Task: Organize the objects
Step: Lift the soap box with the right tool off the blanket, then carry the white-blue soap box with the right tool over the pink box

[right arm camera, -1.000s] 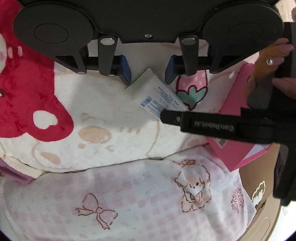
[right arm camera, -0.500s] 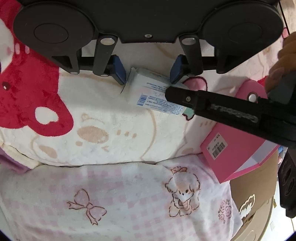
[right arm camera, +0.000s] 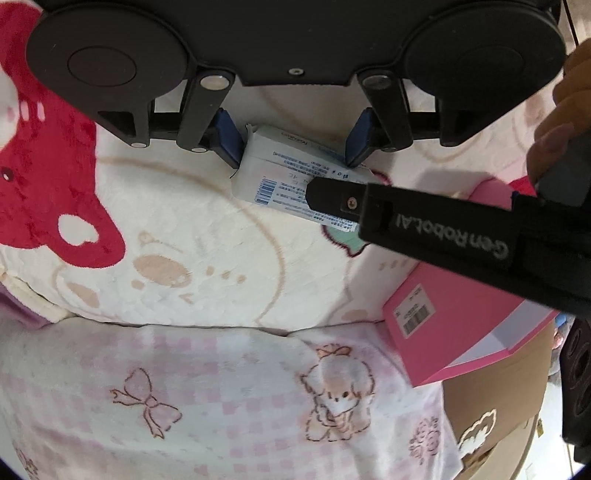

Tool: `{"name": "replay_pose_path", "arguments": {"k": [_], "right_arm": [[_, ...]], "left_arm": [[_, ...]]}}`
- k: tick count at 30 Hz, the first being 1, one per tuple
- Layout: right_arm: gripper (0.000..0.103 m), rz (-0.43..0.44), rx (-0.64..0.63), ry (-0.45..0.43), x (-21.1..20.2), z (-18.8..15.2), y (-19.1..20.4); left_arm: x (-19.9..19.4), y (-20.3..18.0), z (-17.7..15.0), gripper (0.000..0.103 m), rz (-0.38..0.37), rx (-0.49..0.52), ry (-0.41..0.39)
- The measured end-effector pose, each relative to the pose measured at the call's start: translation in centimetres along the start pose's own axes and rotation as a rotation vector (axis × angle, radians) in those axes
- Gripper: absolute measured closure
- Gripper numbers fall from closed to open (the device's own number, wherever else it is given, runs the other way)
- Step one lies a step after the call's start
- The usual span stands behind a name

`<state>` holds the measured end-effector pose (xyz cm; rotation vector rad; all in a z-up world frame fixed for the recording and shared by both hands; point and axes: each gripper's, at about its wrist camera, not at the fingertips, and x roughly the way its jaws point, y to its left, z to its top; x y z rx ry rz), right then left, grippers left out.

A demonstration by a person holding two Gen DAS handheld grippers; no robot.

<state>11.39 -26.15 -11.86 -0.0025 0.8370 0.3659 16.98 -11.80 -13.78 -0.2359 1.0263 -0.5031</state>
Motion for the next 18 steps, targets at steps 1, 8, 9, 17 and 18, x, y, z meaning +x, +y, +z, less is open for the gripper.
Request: {"name": "replay_pose_path", "arguments": {"k": [1, 8, 9, 17, 18], "right_arm": [[0.037, 0.003, 0.004, 0.003, -0.3, -0.1, 0.3], [0.035, 0.01, -0.015, 0.018, -2.5, -0.5, 2.7], [0.035, 0.012, -0.018, 0.018, -2.9, -0.6, 3.1], [0.035, 0.012, -0.06, 0.041, -5.3, -0.6, 5.8], [0.035, 0.013, -0.063, 0.043, -5.6, -0.6, 6.1]], "left_arm": [[-0.5, 0.0, -0.2, 0.071, -0.003, -0.002, -0.004], [-5.0, -1.0, -1.9, 0.071, 0.004, 0.054, -0.025], [-5.6, -1.0, -2.1, 0.071, 0.005, 0.057, -0.025], [-9.6, -1.6, -3.2, 0.071, 0.01, 0.086, -0.006], [-9.9, -1.7, -3.3, 0.071, 0.013, 0.089, -0.005]]}}
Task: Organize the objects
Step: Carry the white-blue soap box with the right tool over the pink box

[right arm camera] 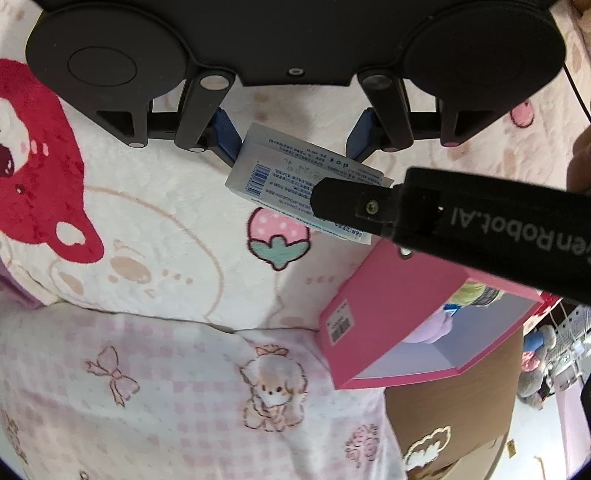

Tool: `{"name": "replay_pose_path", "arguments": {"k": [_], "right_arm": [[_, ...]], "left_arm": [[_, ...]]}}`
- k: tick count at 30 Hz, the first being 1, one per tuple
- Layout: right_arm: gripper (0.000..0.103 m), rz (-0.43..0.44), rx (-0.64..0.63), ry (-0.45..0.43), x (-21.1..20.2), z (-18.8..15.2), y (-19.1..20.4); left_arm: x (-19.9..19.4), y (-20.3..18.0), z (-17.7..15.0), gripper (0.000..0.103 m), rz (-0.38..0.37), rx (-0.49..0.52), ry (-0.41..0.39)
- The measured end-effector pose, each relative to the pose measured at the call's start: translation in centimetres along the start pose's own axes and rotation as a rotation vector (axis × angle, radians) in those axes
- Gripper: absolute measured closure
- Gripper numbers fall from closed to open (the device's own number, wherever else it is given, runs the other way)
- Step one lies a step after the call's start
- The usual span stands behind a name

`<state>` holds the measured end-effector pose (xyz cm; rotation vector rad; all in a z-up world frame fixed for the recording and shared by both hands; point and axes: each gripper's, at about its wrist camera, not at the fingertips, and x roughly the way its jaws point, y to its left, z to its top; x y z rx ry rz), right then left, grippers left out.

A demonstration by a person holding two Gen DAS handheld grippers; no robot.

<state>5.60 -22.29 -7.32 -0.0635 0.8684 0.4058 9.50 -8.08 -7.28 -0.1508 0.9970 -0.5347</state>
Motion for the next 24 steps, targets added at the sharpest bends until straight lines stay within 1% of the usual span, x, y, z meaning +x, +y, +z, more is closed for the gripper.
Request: {"name": "replay_pose_path", "arguments": {"k": [5, 7, 11, 14, 18, 21, 24], "right_arm": [[0.035, 0.01, 0.015, 0.013, -1.3, 0.0, 1.0], [0.035, 0.017, 0.009, 0.031, -2.1, -0.2, 1.6], [0.037, 0.051, -0.001, 0.05, -3.9, -0.5, 2.6], [0.038, 0.074, -0.007, 0.054, -4.8, -0.3, 3.2], [0.041, 0.076, -0.039, 0.045, -5.9, 0.2, 4.3], [0.045, 0.094, -0.049, 0.043, -6.6, 0.6, 5.1], [0.046, 0.092, -0.075, 0.034, -7.2, 1.0, 6.1]], "left_arm": [[-2.0, -0.2, -0.3, 0.071, 0.0, 0.016, 0.01], [-2.7, 0.0, -0.4, 0.071, -0.011, -0.013, 0.039], [-4.4, 0.5, -1.0, 0.071, -0.041, -0.027, 0.069], [-5.7, 0.6, -1.4, 0.071, -0.036, -0.022, 0.061], [-7.4, 0.9, -1.4, 0.071, -0.034, -0.02, 0.041], [-8.4, 1.2, -1.3, 0.071, -0.018, -0.026, 0.032], [-9.5, 1.7, -1.4, 0.071, -0.011, -0.022, 0.018]]}}
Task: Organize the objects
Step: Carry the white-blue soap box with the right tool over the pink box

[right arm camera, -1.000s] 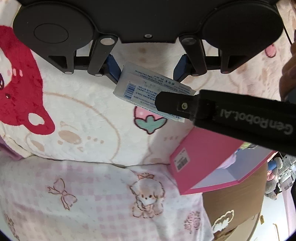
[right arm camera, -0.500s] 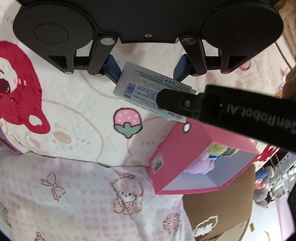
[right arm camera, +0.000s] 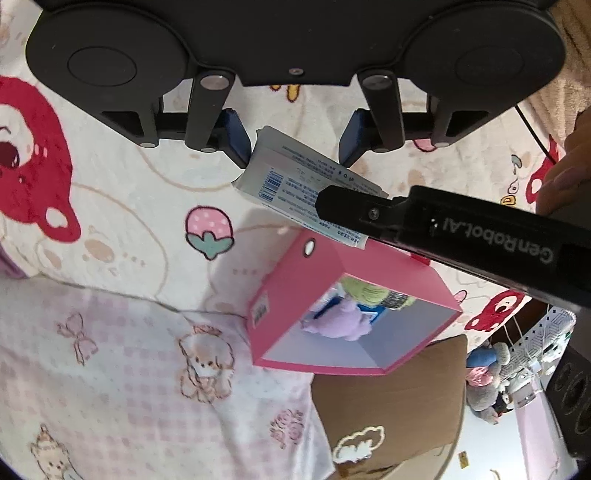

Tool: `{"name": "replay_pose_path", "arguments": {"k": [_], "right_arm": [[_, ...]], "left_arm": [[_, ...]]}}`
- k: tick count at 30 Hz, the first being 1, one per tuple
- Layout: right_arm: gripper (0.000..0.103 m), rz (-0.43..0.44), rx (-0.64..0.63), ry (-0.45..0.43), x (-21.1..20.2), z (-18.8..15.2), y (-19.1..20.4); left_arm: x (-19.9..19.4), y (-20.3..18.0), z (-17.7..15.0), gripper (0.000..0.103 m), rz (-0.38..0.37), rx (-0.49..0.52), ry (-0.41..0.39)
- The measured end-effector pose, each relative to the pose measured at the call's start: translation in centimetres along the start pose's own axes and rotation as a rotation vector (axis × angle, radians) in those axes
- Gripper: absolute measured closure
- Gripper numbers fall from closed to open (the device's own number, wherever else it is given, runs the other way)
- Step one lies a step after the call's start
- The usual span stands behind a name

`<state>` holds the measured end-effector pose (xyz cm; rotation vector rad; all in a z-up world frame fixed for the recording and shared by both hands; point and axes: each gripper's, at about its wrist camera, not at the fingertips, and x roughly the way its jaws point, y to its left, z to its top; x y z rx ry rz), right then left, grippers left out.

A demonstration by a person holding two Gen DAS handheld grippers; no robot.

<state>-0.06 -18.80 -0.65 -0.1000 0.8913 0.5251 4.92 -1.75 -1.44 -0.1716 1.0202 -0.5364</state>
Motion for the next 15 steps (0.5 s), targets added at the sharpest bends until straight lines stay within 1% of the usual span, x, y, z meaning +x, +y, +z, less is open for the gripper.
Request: {"name": "replay_pose_path", "arguments": {"k": [3, 7, 10, 12, 15], "right_arm": [[0.048, 0.007, -0.013, -0.002, -0.3, 0.5, 0.9], [0.053, 0.028, -0.042, 0.028, -0.8, 1.3, 2.1], [0.054, 0.039, -0.083, 0.044, -0.9, 1.8, 2.9], [0.056, 0.052, -0.088, 0.042, -0.9, 2.1, 3.3], [0.058, 0.061, -0.094, 0.022, -1.0, 2.7, 4.0]], "left_arm": [[-0.9, 0.6, -0.1, 0.071, 0.006, 0.0, -0.01], [-1.8, 1.6, -0.3, 0.071, 0.02, -0.017, -0.004], [-2.5, 2.7, -0.4, 0.071, 0.0, -0.04, 0.011], [-3.2, 3.3, -0.3, 0.071, -0.008, -0.05, 0.004], [-4.1, 4.0, -0.1, 0.071, 0.002, -0.053, -0.022]]}}
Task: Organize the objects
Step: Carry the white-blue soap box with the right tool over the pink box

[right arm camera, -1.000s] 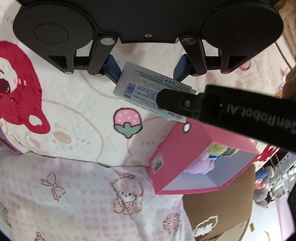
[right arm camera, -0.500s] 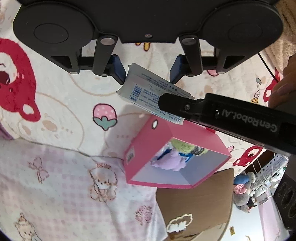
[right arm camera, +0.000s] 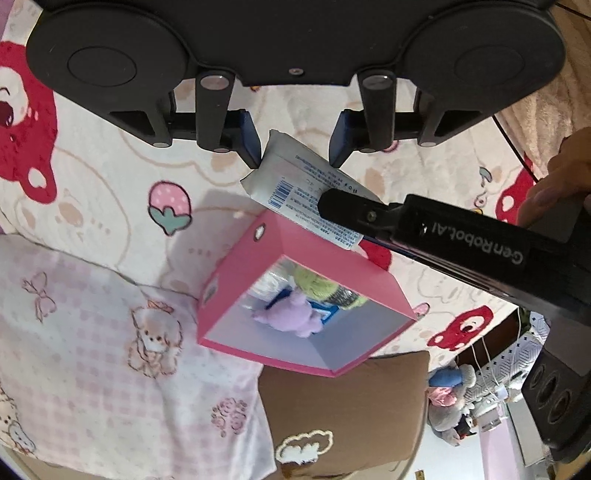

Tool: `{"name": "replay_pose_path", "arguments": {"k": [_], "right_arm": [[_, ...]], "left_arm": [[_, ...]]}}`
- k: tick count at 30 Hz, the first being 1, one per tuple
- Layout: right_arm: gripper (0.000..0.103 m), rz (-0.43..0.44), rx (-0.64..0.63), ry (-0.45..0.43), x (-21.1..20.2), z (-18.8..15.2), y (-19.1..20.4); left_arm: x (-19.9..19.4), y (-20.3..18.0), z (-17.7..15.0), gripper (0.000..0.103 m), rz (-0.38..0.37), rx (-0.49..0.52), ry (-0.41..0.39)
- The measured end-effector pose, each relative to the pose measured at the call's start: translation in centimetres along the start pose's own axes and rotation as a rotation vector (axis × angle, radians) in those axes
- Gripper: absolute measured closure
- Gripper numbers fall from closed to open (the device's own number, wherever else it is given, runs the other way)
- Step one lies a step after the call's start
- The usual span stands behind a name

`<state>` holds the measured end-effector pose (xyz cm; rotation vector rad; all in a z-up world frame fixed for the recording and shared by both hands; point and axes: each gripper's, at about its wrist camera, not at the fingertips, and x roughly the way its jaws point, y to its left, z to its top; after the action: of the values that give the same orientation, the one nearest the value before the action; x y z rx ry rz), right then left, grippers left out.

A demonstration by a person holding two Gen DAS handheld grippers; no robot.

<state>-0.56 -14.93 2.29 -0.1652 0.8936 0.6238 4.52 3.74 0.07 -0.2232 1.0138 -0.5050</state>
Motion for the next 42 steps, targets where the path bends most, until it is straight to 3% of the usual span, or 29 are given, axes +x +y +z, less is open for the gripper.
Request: {"name": "replay_pose_path", "arguments": {"k": [22, 28, 42], "right_arm": [[0.06, -0.033, -0.091, -0.043, -0.4, 6.1, 1.9], [0.06, -0.034, -0.14, -0.072, 1.4, 7.9, 2.4], [0.06, 0.036, -0.117, -0.046, 9.5, 13.2, 2.9]], "left_arm": [[-2.5, 3.5, 4.4, 0.069, -0.053, -0.003, -0.092], [-2.1, 5.9, 5.2, 0.068, -0.043, -0.006, -0.137], [0.0, 13.4, 8.0, 0.067, 0.03, -0.074, -0.198]]}}
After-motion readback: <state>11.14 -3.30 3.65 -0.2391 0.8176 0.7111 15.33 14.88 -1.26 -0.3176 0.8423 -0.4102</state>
